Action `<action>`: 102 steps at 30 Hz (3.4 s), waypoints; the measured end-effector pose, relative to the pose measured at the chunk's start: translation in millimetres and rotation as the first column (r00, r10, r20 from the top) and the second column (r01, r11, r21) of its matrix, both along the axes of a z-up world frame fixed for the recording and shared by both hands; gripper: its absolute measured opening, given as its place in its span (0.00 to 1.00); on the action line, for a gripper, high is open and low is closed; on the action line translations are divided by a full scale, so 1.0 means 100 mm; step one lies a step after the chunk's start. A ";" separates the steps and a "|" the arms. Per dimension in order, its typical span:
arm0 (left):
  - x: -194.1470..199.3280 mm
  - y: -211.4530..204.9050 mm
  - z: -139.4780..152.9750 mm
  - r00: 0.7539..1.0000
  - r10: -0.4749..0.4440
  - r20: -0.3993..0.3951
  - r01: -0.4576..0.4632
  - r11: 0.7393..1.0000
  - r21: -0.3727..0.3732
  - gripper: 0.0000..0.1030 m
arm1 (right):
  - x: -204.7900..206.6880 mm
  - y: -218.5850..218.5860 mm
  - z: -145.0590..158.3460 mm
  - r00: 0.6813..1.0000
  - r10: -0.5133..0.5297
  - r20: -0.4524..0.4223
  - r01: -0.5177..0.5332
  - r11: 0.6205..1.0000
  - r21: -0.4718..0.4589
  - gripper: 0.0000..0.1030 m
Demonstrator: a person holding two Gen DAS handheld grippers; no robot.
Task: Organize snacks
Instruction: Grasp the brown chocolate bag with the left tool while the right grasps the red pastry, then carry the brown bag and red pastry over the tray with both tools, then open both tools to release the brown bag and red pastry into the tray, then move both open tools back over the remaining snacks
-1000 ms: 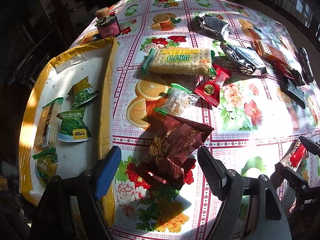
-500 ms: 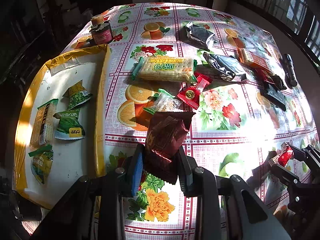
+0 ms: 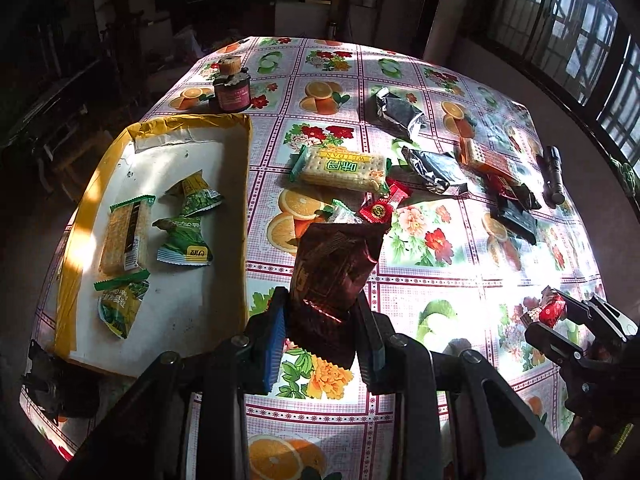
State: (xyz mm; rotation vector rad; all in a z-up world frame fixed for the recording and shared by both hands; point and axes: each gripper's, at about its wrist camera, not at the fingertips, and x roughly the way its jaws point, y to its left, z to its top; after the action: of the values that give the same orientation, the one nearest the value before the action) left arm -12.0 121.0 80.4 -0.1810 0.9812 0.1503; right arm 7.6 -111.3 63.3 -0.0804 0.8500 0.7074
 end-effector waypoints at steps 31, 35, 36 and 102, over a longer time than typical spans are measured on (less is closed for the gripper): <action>-0.54 1.18 0.08 0.969 0.245 0.040 -0.244 0.969 -0.033 0.29 | -0.12 1.58 0.18 0.960 0.279 -0.004 -0.277 0.955 0.105 0.58; -0.52 1.28 0.05 0.964 0.263 0.032 -0.262 0.964 -0.038 0.29 | -0.15 1.88 0.17 0.944 0.330 0.003 -0.329 0.940 0.091 0.58; -0.50 1.31 0.05 0.963 0.267 0.031 -0.266 0.963 -0.039 0.29 | -0.15 1.97 0.16 0.939 0.343 0.006 -0.342 0.936 0.080 0.58; -0.07 0.21 0.28 0.985 0.156 0.072 -0.162 0.982 0.097 0.79 | 0.16 0.15 -0.03 0.997 -0.059 -0.052 0.062 0.996 0.058 0.82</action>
State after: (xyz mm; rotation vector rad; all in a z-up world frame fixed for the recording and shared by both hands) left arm -19.5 142.3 108.3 -0.1689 0.8929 0.3388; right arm 23.1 -96.6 60.6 0.0166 0.8752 0.6800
